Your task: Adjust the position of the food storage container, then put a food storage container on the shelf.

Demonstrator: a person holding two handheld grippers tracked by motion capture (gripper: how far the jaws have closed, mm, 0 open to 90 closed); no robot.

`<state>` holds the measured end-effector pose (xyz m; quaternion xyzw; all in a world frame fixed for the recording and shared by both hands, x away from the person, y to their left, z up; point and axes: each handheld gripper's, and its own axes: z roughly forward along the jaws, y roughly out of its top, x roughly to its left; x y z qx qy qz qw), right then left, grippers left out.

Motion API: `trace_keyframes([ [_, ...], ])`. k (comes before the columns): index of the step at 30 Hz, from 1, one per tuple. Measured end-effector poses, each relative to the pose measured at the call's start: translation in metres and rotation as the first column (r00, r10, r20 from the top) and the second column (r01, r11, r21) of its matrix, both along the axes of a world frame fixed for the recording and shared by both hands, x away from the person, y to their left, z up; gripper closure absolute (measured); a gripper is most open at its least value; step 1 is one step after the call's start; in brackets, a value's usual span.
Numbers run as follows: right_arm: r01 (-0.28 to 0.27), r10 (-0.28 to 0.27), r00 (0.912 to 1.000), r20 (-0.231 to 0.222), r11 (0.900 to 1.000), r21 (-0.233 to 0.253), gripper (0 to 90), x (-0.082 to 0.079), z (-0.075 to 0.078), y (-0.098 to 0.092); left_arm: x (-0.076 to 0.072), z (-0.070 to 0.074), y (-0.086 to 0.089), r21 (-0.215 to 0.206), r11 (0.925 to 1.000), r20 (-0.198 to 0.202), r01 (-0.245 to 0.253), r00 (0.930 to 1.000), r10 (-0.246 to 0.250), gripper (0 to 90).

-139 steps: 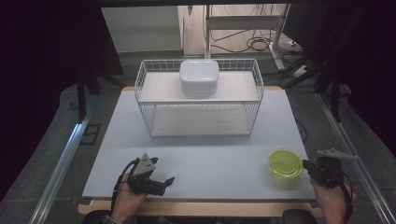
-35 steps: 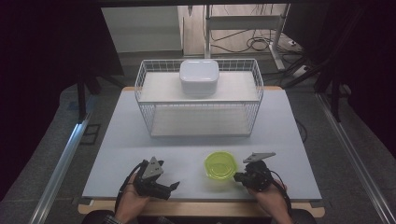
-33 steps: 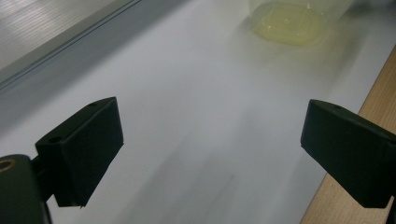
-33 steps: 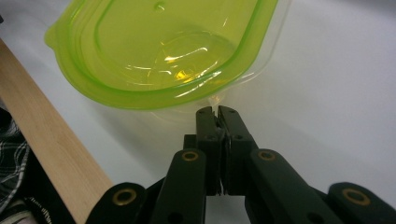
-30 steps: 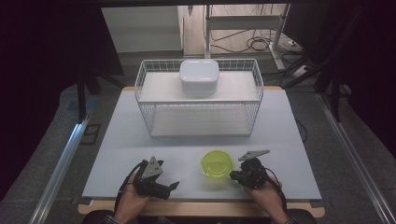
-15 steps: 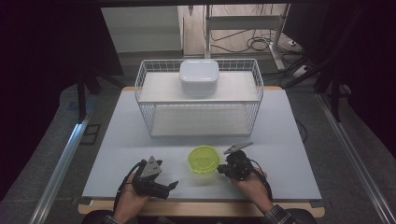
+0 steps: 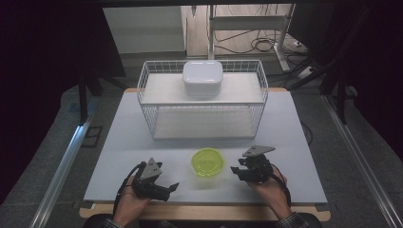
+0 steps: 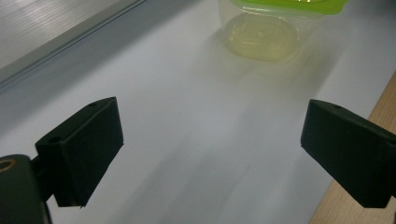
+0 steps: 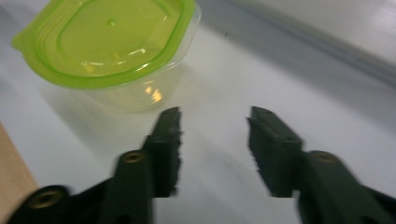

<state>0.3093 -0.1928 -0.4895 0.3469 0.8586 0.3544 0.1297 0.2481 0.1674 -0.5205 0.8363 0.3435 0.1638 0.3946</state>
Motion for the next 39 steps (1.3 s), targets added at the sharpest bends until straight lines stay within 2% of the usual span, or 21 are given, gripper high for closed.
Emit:
trace_keyframes([
  [3,-0.004,0.004,0.9997,0.024,1.0,0.008,36.2,0.001,0.0,-0.004,0.0,-0.001,-0.001,0.009,1.0,-0.002,0.002,1.0,-0.002,5.3],
  [4,-0.004,0.004,0.9997,0.024,1.0,0.008,36.2,0.001,0.0,-0.004,0.0,-0.001,-0.001,0.009,1.0,-0.002,0.002,1.0,-0.002,5.3],
  [6,-0.009,0.008,0.9991,0.041,1.0,0.01,24.3,0.003,-0.002,-0.006,0.0,-0.003,-0.002,0.016,0.9998,-0.005,0.008,1.0,-0.008,5.3],
  [8,-0.011,0.011,0.9989,0.045,1.0,0.008,21.5,0.003,-0.003,-0.007,0.0,-0.003,-0.003,0.017,0.9998,-0.005,0.008,1.0,-0.008,5.2],
  [11,-0.018,0.018,0.998,0.06,1.0,-0.003,12.0,0.004,-0.007,-0.006,0.0,-0.004,-0.003,0.025,0.9996,-0.001,0.012,0.9999,-0.012,5.0],
  [17,-0.025,0.025,0.9988,0.041,1.0,-0.013,6.5,0.005,-0.013,-0.005,0.0,-0.005,-0.004,0.024,0.9996,0.002,0.014,0.9999,-0.014,5.0],
  [22,-0.025,0.026,0.998,0.058,1.0,-0.017,3.9,0.005,-0.012,-0.006,0.0,-0.005,-0.004,0.026,0.9995,0.005,0.016,0.9999,-0.016,5.0],
  [32,-0.014,0.012,0.9987,0.05,0.999,0.038,2.5,0.005,-0.008,-0.005,0.0,-0.005,-0.004,0.027,0.9995,0.006,0.018,0.9998,-0.018,5.0],
  [34,0.004,-0.006,0.9993,0.037,0.999,0.051,2.2,0.006,-0.006,-0.005,0.0,-0.005,-0.005,0.028,0.9994,0.006,0.02,0.9998,-0.02,4.9],
  [37,0.02,-0.023,0.9994,0.025,0.995,0.096,2.1,0.008,-0.002,-0.005,0.0,-0.005,-0.005,0.031,0.9993,0.007,0.02,0.9998,-0.02,4.9],
  [39,0.025,-0.027,0.9994,0.022,0.994,0.105,2.1,0.008,0.001,-0.005,0.0,-0.005,-0.005,0.03,0.9993,0.007,0.02,0.9998,-0.02,4.9],
])
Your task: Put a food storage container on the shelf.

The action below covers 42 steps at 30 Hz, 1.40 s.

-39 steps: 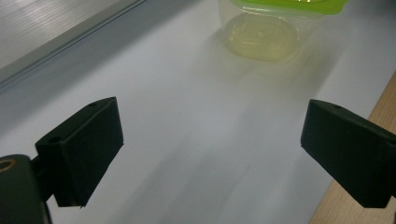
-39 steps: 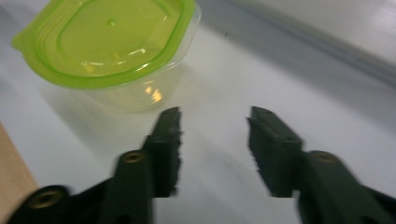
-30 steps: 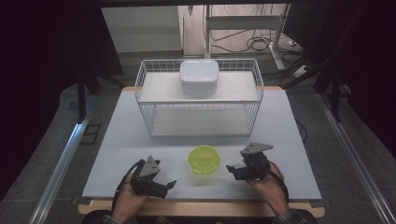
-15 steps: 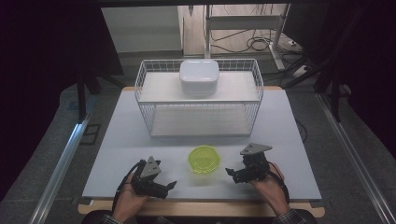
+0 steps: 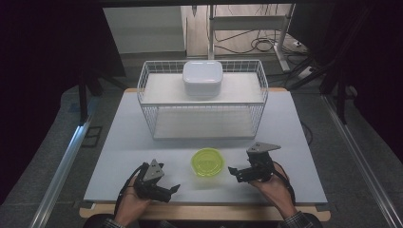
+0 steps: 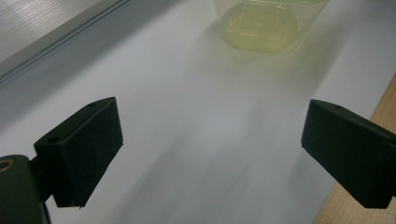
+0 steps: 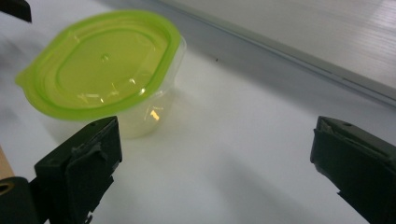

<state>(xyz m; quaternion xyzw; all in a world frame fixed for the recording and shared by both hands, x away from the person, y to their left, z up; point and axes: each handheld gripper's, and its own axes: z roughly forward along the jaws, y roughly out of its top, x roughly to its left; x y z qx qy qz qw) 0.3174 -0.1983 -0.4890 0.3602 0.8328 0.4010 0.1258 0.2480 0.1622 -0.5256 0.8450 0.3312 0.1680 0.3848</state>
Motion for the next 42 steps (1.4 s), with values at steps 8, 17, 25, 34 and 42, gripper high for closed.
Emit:
trace_keyframes([
  [8,-0.043,0.044,0.9988,-0.022,0.998,0.044,8.3,-0.002,0.013,0.012,0.0,0.0,-0.001,0.003,1.0,0.003,0.001,1.0,-0.001,4.9],
  [17,-0.049,0.066,0.9884,-0.136,0.991,0.126,28.8,0.01,0.015,0.02,-0.001,0.0,-0.002,0.009,1.0,0.004,0.003,1.0,-0.003,4.9],
  [25,0.023,0.038,0.9565,-0.289,0.979,0.204,45.8,0.036,0.005,0.021,-0.001,0.0,-0.002,0.01,0.9999,0.005,0.005,1.0,-0.005,5.0],
  [34,0.058,0.06,0.9083,-0.414,0.962,0.266,64.1,0.052,-0.005,0.027,-0.001,0.0,-0.002,0.016,0.9998,0.005,0.011,0.9999,-0.011,5.2],
  [42,0.061,0.089,0.8783,-0.47,0.953,0.296,79.3,0.058,-0.009,0.029,-0.001,0.0,-0.003,0.018,0.9997,0.006,0.013,0.9999,-0.014,5.2],
])
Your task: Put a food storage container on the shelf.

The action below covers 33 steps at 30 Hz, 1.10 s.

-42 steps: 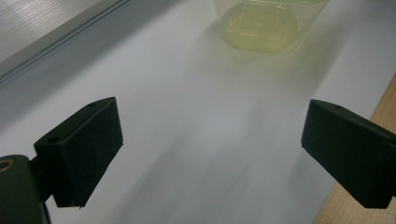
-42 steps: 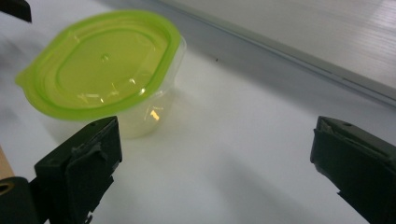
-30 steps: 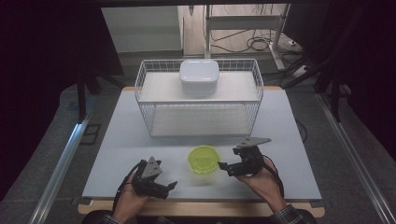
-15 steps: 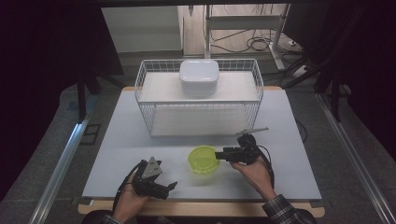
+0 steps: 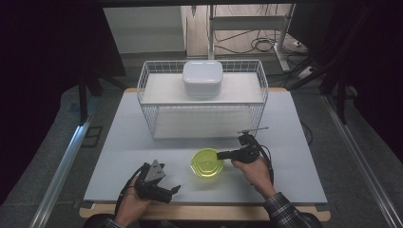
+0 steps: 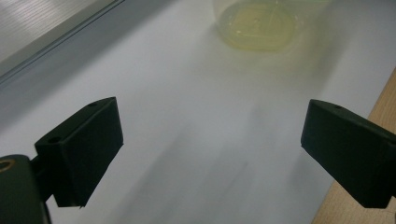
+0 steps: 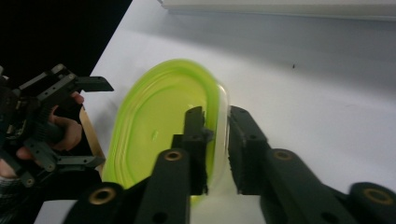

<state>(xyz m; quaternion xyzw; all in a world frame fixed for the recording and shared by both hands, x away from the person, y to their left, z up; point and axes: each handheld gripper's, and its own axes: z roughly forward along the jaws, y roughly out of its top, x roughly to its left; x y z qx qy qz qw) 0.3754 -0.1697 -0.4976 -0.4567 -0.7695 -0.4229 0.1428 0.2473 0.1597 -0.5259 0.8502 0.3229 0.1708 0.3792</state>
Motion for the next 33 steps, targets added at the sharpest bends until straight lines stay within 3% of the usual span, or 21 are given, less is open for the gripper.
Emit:
trace_keyframes([
  [4,-0.011,0.012,0.9999,-0.009,1.0,0.007,80.4,0.0,0.001,0.001,0.0,0.0,0.0,0.001,1.0,0.0,0.001,1.0,-0.001,5.2],
  [8,-0.017,0.018,0.9994,-0.03,0.999,0.043,81.3,-0.002,0.004,0.0,0.0,0.0,0.0,0.002,1.0,0.001,0.002,1.0,-0.002,5.2],
  [14,-0.008,0.009,0.9999,-0.014,0.999,0.036,81.5,-0.003,0.008,-0.001,0.0,0.0,0.0,0.002,1.0,0.005,0.002,1.0,-0.002,5.2],
  [22,0.015,-0.015,0.9999,-0.006,0.995,0.094,81.7,-0.004,0.019,-0.009,0.0,0.001,0.001,-0.006,1.0,0.005,-0.003,1.0,0.003,5.2],
  [33,0.026,-0.029,0.9992,0.026,0.991,0.128,81.7,-0.005,0.04,-0.014,0.0,0.001,0.001,-0.008,1.0,0.006,-0.005,1.0,0.005,5.2],
])
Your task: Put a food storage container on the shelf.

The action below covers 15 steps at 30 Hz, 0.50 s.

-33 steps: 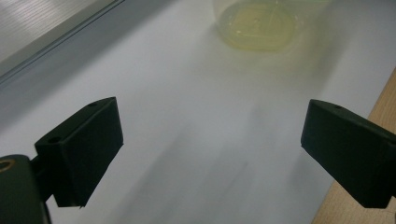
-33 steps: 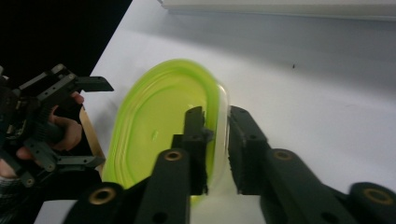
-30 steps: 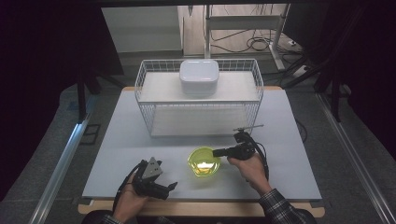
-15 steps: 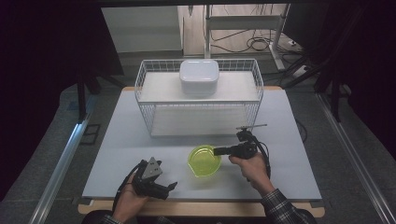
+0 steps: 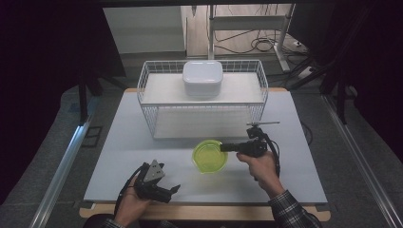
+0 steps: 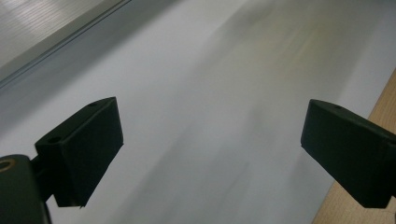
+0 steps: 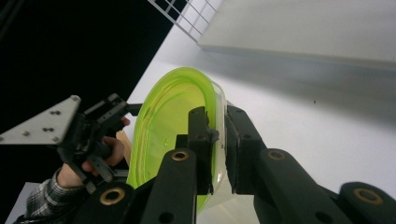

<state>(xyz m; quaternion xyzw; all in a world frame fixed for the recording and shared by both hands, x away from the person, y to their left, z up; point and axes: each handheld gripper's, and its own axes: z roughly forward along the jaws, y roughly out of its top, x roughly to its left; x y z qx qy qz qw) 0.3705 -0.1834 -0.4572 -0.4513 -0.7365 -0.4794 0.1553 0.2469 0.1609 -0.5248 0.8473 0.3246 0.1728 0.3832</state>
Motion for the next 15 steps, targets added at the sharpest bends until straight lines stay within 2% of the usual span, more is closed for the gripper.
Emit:
trace_keyframes([
  [6,0.006,-0.006,0.9998,0.021,1.0,0.026,81.7,0.0,0.015,-0.002,0.0,0.0,0.0,-0.002,1.0,0.0,-0.001,1.0,0.001,5.2],
  [11,0.008,-0.01,0.9993,0.036,0.998,0.06,81.8,0.003,0.035,-0.003,0.0,0.0,0.001,-0.004,1.0,0.0,-0.002,1.0,0.002,5.3],
  [12,0.008,-0.01,0.9993,0.036,0.998,0.06,81.8,0.003,0.035,-0.003,0.0,0.0,0.001,-0.004,1.0,0.0,-0.002,1.0,0.002,5.3],
  [13,0.005,-0.008,0.9989,0.045,0.998,0.07,81.7,0.003,0.043,-0.003,0.0,0.0,0.001,-0.004,1.0,0.0,-0.002,1.0,0.002,5.3],
  [15,0.004,-0.008,0.9988,0.048,0.997,0.073,81.8,0.004,0.045,-0.003,0.0,0.001,0.001,-0.004,1.0,0.0,-0.002,1.0,0.002,5.3],
])
